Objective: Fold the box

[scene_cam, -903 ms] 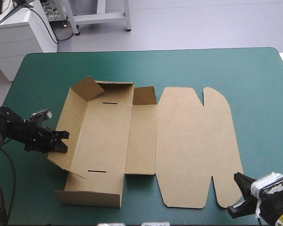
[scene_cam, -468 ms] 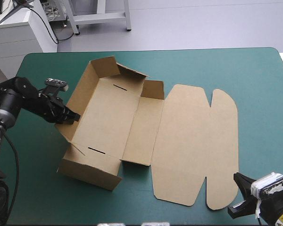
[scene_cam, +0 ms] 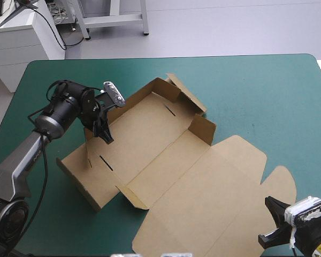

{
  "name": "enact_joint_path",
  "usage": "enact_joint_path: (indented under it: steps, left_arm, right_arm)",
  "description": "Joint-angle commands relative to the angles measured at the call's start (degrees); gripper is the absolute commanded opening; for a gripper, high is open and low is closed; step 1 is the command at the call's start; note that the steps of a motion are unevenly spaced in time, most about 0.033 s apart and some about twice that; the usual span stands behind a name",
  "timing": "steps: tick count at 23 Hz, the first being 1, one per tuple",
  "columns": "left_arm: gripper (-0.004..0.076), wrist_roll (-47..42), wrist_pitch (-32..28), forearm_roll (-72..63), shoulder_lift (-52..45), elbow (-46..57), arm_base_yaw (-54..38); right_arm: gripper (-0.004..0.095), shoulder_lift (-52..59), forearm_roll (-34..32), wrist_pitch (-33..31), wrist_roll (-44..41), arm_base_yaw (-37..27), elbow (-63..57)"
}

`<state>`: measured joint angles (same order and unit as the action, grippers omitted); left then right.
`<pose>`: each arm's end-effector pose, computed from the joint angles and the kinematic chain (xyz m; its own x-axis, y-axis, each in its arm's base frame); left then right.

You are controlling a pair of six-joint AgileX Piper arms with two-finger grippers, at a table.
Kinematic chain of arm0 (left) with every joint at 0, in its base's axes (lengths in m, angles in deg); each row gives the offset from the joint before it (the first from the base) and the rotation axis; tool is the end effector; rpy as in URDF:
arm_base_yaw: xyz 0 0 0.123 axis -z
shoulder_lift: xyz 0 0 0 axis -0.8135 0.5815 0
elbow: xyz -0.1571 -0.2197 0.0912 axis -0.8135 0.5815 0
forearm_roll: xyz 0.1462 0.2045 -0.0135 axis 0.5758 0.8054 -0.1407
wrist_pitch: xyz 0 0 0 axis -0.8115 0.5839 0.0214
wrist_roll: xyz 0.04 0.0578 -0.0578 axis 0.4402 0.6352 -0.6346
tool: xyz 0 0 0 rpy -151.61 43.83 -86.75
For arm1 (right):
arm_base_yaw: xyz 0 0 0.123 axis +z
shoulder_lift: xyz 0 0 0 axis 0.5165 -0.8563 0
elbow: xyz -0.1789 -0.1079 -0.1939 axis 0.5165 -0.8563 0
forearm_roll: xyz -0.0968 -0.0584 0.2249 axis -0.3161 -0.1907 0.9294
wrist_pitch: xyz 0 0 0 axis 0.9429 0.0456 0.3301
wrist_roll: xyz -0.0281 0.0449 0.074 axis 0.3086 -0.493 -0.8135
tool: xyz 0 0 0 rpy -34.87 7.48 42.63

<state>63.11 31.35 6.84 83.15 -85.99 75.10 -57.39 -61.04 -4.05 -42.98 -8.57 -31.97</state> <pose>0.3262 -0.1108 0.3175 -0.4817 0.8475 -0.2230 0.7814 0.5306 0.3285 0.0284 0.0146 0.2755 -0.3656 -0.1108 -0.9242 -0.3940 0.9179 0.0458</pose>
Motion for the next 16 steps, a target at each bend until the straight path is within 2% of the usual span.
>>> enact_joint_path:
  steps: [1,5,10,12,16]
  left_arm:
    - [-0.0008,1.9,-7.1,4.9,-1.7,-2.0,4.1]
    - [-0.0008,3.5,-12.7,9.1,-0.7,-2.0,8.1]
    - [-0.0008,3.7,-14.4,12.3,-0.6,-2.0,13.9]
    - [-0.0008,2.8,-15.6,17.0,-0.6,-2.0,16.2]
    - [-0.0008,-4.6,-22.4,33.0,-0.6,-0.8,18.2]
  right_arm:
    - [-0.0019,-0.9,0.2,4.2,0.5,-0.5,1.5]
    - [-0.0019,-0.9,0.2,4.2,0.5,-0.5,1.5]
    - [-0.0019,-0.9,0.2,4.2,0.8,-0.5,1.5]
    - [-0.0019,-0.9,0.2,4.2,0.8,-0.5,1.5]
    - [-0.0019,-0.9,0.3,4.6,0.8,-0.5,1.3]
